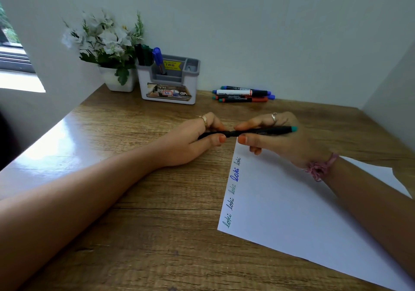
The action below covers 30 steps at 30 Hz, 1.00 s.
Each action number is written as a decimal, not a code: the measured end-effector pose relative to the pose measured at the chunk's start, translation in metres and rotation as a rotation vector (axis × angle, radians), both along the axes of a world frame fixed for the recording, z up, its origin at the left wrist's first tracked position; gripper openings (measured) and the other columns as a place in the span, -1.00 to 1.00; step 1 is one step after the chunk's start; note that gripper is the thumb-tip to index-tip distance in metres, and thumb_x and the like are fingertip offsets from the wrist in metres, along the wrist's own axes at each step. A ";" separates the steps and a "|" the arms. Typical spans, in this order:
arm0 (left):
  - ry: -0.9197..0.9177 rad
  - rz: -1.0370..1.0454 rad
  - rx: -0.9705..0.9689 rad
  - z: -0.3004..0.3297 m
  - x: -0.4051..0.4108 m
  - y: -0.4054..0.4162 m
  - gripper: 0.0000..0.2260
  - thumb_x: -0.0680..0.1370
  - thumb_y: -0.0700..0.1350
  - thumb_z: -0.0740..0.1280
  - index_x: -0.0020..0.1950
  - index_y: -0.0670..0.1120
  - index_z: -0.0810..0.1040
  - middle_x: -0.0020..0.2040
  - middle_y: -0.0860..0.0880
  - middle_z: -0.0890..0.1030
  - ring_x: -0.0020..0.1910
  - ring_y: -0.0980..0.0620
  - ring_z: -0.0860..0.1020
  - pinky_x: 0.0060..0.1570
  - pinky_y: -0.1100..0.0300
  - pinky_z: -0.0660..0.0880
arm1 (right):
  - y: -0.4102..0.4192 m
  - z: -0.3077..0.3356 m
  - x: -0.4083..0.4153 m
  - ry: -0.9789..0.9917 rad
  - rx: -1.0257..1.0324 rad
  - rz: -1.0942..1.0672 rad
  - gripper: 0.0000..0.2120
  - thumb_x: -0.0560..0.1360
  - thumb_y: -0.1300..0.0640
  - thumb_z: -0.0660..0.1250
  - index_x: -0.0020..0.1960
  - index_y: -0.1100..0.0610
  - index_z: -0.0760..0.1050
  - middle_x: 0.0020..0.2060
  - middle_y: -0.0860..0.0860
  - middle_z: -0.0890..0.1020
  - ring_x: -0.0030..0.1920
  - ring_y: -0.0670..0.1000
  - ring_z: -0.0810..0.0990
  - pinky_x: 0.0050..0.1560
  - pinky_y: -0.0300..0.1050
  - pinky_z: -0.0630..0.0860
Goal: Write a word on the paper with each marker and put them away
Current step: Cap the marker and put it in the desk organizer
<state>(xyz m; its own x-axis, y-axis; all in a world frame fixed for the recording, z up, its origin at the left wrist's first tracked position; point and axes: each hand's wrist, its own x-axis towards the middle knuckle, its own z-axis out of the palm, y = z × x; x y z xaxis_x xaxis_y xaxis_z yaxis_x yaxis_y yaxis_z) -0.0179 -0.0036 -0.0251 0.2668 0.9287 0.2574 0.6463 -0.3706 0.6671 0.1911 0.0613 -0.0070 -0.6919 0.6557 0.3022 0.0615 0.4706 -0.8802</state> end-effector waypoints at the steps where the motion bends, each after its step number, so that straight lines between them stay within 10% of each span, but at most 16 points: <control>1: -0.054 0.007 0.000 0.000 -0.001 0.000 -0.95 0.55 -0.10 0.29 0.00 0.02 0.47 -0.18 0.05 0.59 -0.22 0.16 0.55 -0.22 0.23 0.50 | 0.000 -0.001 0.001 -0.023 -0.010 0.044 -0.79 0.40 0.20 0.44 0.01 0.01 0.65 -0.30 0.03 0.68 -0.29 -0.06 0.62 -0.21 -0.27 0.53; 9: -0.465 0.070 -0.083 0.005 -0.005 0.002 -0.84 0.48 -0.24 0.35 0.02 -0.06 0.58 -0.15 -0.04 0.66 -0.23 0.16 0.63 -0.20 0.38 0.54 | 0.005 -0.005 -0.002 0.118 -0.051 -0.087 -0.81 0.41 0.18 0.42 -0.13 0.17 0.40 -0.35 0.03 0.70 -0.32 0.00 0.66 -0.22 -0.22 0.56; 26: -0.238 0.259 0.064 0.004 -0.004 0.000 -0.80 0.44 -0.16 0.42 0.05 0.01 0.62 -0.13 0.14 0.64 -0.23 0.35 0.55 -0.19 0.53 0.42 | 0.001 -0.013 -0.002 -0.017 0.287 -0.233 -0.84 0.44 0.14 0.39 -0.11 0.25 0.55 -0.33 -0.04 0.67 -0.31 -0.10 0.65 -0.22 -0.28 0.56; 30: -0.682 0.166 -0.058 0.011 -0.004 -0.003 -0.72 0.34 -0.22 0.44 0.04 -0.14 0.57 -0.23 0.05 0.68 -0.19 0.17 0.65 -0.19 0.39 0.55 | 0.005 -0.006 0.003 -0.102 0.356 -0.230 -0.82 0.43 0.00 0.41 -0.10 0.10 0.54 -0.26 -0.08 0.69 -0.24 -0.15 0.64 -0.16 -0.27 0.53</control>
<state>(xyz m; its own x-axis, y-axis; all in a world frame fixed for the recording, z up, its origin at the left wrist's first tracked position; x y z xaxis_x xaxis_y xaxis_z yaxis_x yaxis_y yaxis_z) -0.0216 -0.0062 -0.0137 -0.0825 0.9606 0.2654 0.1215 -0.2546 0.9594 0.1942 0.0668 -0.0125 -0.5779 0.6635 0.4752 0.2782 0.7076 -0.6495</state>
